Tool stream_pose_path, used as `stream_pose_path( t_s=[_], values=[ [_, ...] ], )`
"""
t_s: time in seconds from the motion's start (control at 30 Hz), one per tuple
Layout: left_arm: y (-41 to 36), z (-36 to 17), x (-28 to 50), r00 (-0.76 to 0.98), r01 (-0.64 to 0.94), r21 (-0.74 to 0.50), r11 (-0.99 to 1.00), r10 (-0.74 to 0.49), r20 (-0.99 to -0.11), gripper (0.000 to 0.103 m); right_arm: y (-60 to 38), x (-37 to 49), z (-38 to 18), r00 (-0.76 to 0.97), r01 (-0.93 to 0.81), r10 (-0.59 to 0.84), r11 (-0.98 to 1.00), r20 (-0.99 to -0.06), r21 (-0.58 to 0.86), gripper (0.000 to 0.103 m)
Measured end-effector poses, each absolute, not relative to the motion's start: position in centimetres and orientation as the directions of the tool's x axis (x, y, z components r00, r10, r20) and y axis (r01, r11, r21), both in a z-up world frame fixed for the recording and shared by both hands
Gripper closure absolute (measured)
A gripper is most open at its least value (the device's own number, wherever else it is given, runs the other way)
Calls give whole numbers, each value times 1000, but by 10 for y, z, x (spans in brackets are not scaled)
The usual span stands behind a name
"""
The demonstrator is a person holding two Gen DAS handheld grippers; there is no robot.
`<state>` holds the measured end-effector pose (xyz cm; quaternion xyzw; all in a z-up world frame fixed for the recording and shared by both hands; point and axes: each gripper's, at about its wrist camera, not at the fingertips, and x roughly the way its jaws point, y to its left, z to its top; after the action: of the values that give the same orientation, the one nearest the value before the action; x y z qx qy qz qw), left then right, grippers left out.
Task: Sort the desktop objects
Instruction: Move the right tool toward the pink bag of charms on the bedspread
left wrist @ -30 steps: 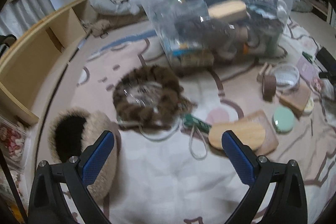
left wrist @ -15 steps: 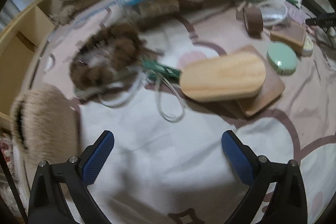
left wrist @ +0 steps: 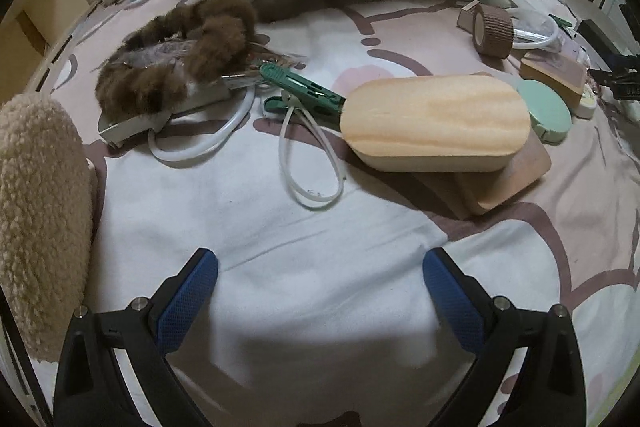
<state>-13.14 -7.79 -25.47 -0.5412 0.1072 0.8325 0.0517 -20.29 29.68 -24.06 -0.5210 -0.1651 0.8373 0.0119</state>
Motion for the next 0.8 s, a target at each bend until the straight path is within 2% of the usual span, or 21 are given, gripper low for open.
stream_pose_path(
  t_s=[0.43, 0.7, 0.8],
  values=[
    [-76, -250, -129, -417, -195, 123, -973, -31, -908, 0, 318, -189, -254, -385, 161, 126, -966, -914, -201, 0],
    [-73, -211, -135, -431, -196, -108, -975, 185, -883, 0, 324, -187, -255, -354, 163, 95, -973, -930, -161, 0],
    [-67, -197, -143, -457, -219, -144, -965, 232, -859, 0, 325, -190, -256, -344, 160, 89, -975, -935, -152, 0]
  ],
)
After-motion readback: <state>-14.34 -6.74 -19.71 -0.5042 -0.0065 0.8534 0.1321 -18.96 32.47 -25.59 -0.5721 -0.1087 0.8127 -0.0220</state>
